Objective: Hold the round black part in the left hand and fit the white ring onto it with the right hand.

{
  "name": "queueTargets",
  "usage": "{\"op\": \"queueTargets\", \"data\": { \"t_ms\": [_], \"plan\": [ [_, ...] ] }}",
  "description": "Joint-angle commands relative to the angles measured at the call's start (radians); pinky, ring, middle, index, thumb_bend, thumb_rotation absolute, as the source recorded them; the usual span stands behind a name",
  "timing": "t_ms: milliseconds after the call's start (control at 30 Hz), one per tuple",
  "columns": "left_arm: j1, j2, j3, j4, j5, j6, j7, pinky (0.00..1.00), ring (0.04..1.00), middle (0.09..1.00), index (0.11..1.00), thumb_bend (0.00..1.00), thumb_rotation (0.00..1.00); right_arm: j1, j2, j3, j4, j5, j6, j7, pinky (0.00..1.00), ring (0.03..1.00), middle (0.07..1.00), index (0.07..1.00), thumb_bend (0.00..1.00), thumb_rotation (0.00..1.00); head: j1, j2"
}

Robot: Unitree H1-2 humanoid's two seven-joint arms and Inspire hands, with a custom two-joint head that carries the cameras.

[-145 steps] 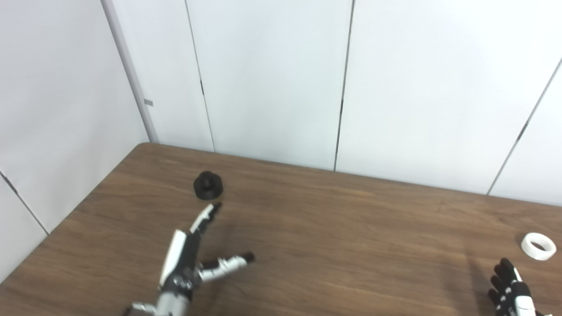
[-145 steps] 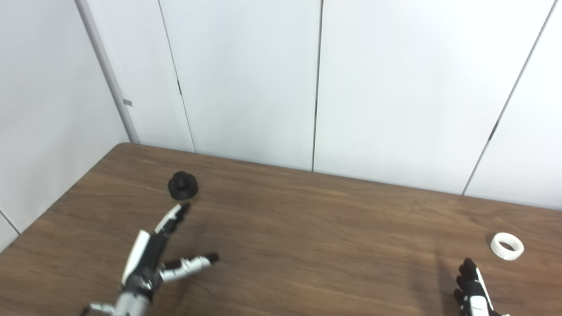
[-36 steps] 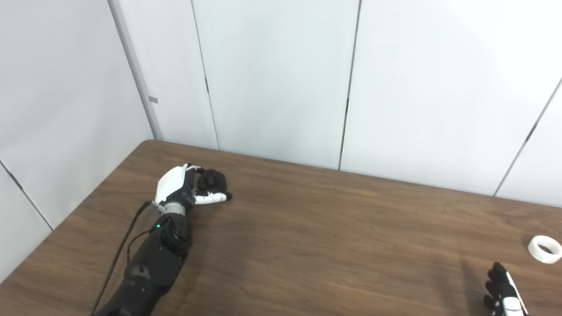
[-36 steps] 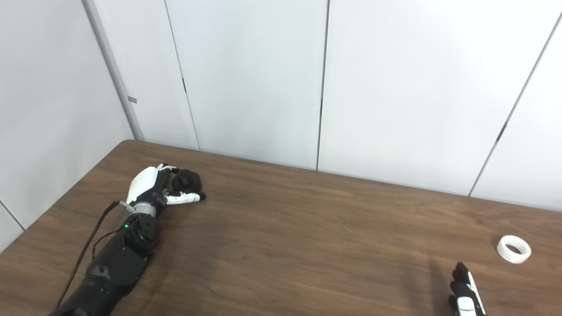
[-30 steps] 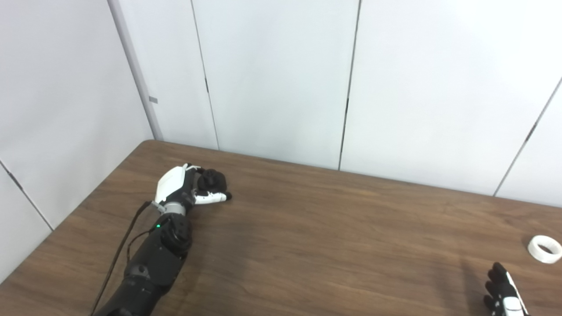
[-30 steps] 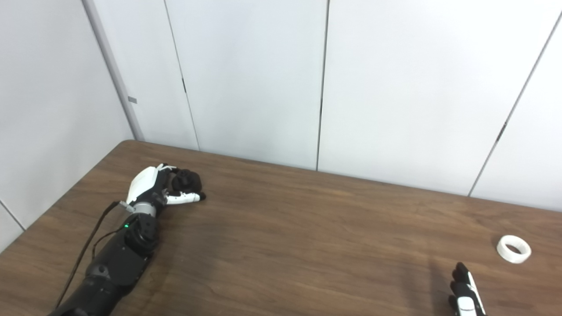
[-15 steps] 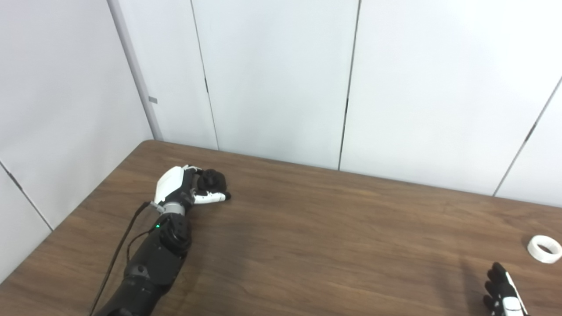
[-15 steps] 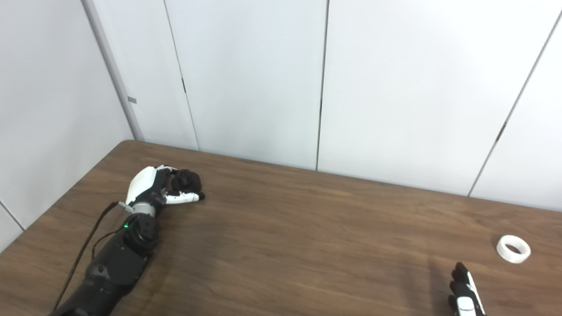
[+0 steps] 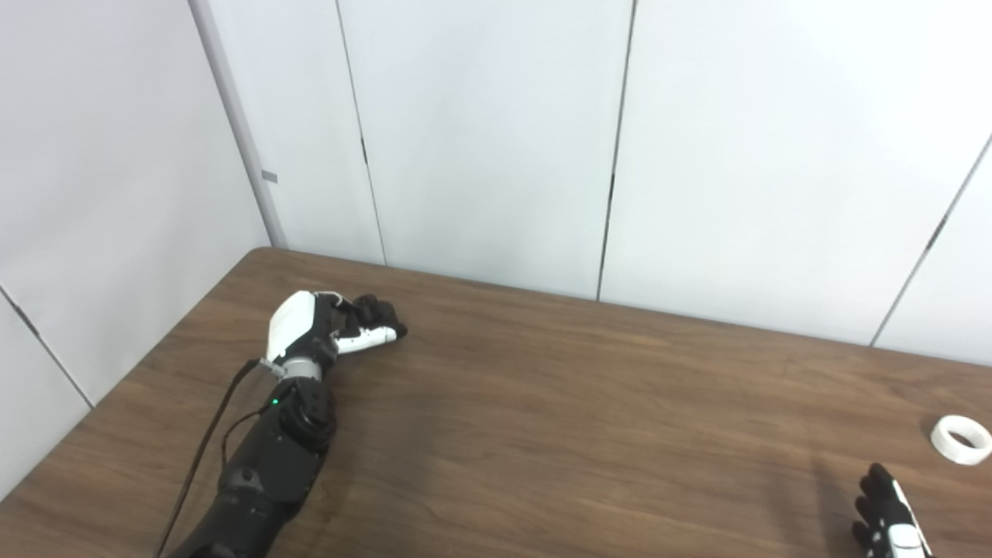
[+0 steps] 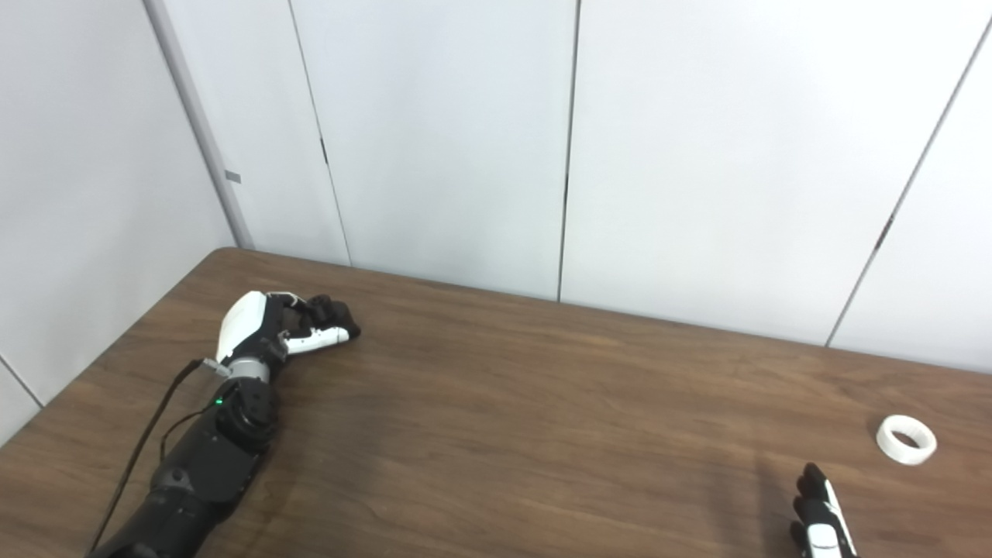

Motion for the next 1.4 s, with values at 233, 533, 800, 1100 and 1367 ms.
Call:
{"op": "queueTargets", "data": {
  "t_ms": [233, 533, 800, 1100, 1367],
  "plan": [
    [0.006, 0.015, 0.002, -0.063, -0.006, -0.008, -0.009, 0.93, 0.910, 0.757, 0.482, 0.52, 0.05, 0.001, -0.008, -0.002, -0.026, 0.001, -0.034, 0.008, 1.00, 1.000, 1.000, 1.000, 0.24, 1.00, -0.002, 0.004],
    [0.104, -0.004, -0.009, -0.325, 0.014, 0.019, -0.061, 0.93, 0.905, 0.766, 0.482, 0.53, 0.06, 0.005, -0.007, 0.004, -0.025, -0.010, -0.031, 0.008, 1.00, 1.000, 0.998, 1.000, 0.28, 1.00, -0.035, 0.019],
    [0.181, -0.046, -0.066, -0.580, 0.083, 0.029, -0.104, 0.95, 0.894, 0.772, 0.482, 0.52, 0.05, 0.004, 0.003, 0.013, -0.020, -0.034, -0.039, 0.001, 1.00, 1.000, 0.991, 1.000, 0.27, 1.00, -0.064, 0.035],
    [0.223, -0.089, -0.179, -0.789, 0.229, 0.005, -0.162, 1.00, 0.885, 0.786, 0.482, 0.52, 0.05, 0.001, 0.014, 0.021, 0.001, -0.050, -0.055, -0.008, 1.00, 1.000, 0.982, 1.000, 0.31, 1.00, -0.108, 0.052],
    [0.301, -0.152, -0.253, -0.893, 0.328, -0.038, -0.199, 1.00, 0.874, 0.778, 0.481, 0.52, 0.05, -0.008, 0.018, 0.026, 0.023, -0.060, -0.071, -0.016, 1.00, 1.000, 0.964, 1.000, 0.37, 1.00, -0.145, 0.067]
  ]
}}
